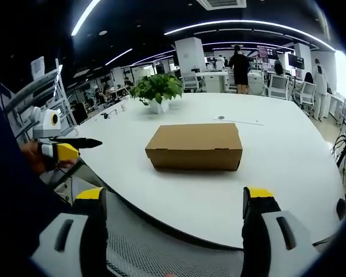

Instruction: Operate the shoe box by opening the lid, removing the specified soft item, and placing it in the target area until the item is outside and the box remains undamaged.

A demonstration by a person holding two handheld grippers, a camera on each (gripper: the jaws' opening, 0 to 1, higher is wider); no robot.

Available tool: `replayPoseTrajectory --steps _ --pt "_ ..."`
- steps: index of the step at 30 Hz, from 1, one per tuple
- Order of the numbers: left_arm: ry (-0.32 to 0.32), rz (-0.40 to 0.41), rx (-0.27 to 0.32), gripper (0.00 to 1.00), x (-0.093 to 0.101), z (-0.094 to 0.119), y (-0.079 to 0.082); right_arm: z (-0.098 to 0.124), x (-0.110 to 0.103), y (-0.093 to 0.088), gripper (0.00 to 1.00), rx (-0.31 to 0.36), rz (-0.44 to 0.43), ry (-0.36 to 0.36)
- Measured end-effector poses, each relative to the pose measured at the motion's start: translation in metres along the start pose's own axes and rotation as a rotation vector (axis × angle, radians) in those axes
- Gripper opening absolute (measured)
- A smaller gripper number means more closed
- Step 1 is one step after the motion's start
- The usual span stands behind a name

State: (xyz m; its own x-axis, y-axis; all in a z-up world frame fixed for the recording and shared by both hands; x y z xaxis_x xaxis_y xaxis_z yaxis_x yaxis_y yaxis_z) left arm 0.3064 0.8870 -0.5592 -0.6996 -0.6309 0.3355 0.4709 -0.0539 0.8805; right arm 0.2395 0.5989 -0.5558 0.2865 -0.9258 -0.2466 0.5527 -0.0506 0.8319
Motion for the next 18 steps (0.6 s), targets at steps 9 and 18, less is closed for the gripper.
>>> replayPoseTrajectory --steps 9,18 --pt "0.011 -0.008 0.000 0.96 -0.003 -0.001 0.001 -0.001 0.003 -0.001 0.93 -0.004 -0.001 0.004" --pt "0.025 -0.016 0.012 0.96 -0.008 -0.006 0.010 -0.003 0.008 0.003 0.93 -0.008 0.000 0.008"
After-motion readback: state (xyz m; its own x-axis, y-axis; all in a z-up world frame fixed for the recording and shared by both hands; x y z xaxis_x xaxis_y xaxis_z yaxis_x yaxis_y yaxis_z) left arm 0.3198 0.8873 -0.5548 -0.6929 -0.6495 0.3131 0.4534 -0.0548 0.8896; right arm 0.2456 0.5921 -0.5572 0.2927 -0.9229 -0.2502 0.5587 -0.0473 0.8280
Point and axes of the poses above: the point that each gripper's makers call its tool centre point, and the gripper's own axes: z roughly backward along the fingers, x roughly to its right, y roughly out of its top, the point moved 9 cm from there along z, roughly backward along the fingers, and after that the axes turned 4 degrees about -z, right-handed, at the moved point
